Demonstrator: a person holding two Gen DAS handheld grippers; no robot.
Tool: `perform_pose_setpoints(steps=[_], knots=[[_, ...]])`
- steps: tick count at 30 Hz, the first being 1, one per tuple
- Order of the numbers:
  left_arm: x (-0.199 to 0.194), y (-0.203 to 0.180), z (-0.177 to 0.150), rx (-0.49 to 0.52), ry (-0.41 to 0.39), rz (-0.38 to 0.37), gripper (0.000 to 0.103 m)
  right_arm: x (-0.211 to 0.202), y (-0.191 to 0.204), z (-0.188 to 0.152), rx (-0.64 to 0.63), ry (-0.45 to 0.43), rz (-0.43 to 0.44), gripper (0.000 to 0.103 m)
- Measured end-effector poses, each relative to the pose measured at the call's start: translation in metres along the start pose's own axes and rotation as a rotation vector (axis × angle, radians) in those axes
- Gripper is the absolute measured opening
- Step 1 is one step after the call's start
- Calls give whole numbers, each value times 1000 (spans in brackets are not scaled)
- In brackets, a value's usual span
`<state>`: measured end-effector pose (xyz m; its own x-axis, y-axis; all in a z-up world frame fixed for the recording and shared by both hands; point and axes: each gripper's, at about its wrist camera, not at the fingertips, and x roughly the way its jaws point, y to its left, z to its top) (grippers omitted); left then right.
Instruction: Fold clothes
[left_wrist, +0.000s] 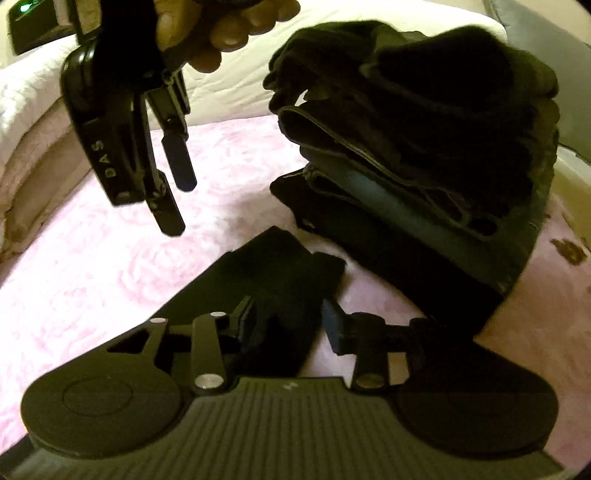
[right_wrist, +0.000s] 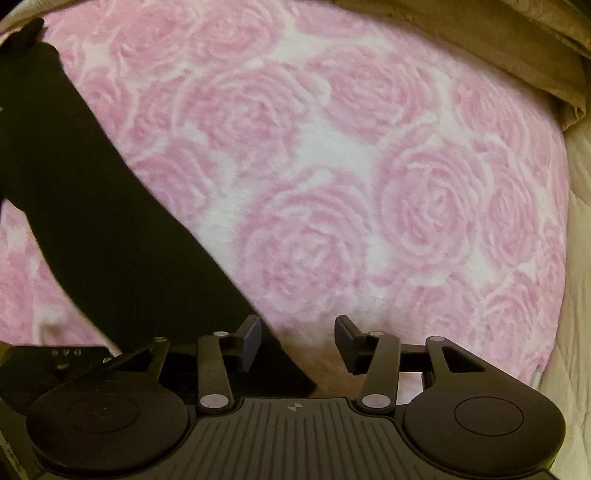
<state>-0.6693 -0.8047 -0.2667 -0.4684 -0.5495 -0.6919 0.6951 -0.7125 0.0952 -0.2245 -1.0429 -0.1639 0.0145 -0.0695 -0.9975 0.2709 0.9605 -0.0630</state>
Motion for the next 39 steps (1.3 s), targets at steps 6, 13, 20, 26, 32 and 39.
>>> perform_pose_setpoints(steps=[6, 13, 20, 26, 32, 39], knots=[[-76, 14, -40, -190, 89, 167, 44, -37, 33, -4, 50, -143, 48, 54], [-225, 38, -135, -495, 303, 468, 53, -70, 97, -55, 212, -271, 211, 68], [-416, 20, -239, -656, 469, 694, 59, -86, 208, -118, 278, -223, 323, 68], [-543, -12, -297, -755, 462, 775, 61, -128, 296, -161, 316, -277, 259, 68], [-631, -38, -332, -833, 403, 797, 62, -172, 367, -187, 350, -346, 232, 69], [-680, -62, -349, -827, 363, 794, 62, -193, 419, -214, 337, -369, 156, 69]])
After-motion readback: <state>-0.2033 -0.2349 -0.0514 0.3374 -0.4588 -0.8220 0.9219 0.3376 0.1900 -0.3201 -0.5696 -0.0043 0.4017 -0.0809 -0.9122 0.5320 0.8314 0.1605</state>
